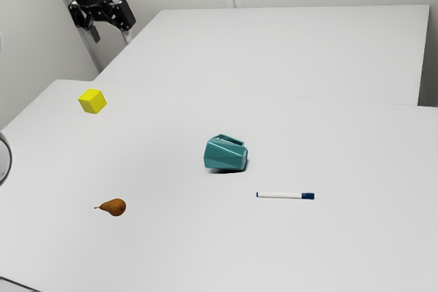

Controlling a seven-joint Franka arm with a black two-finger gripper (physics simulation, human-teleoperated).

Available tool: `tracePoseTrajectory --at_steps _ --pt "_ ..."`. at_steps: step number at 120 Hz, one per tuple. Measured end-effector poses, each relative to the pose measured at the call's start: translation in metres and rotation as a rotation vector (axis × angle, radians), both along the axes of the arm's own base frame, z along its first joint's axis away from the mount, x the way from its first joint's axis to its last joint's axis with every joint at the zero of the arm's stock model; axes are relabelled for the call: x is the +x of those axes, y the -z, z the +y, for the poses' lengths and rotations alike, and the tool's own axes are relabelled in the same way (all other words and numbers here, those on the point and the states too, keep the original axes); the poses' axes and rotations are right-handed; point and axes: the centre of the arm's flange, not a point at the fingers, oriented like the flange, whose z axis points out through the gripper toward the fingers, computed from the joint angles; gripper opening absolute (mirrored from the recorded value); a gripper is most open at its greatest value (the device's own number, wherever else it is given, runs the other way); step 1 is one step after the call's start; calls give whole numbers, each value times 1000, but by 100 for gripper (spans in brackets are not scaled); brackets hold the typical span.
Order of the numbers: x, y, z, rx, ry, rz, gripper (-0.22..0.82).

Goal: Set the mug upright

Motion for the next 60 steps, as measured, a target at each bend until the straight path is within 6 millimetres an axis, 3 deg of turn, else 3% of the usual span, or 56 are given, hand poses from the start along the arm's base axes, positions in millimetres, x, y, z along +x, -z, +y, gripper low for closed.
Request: tracePoseTrajectory --at_steps 13,23,32,45,60 --pt "-3 2 1 -21 -3 20 60" --pt "1 32 0 -100 -6 63 60" --pt "5 75 4 -220 -32 106 60" --pt "5 170 16 -475 -108 166 60" --pt "-3 246 14 -740 -193 139 60"
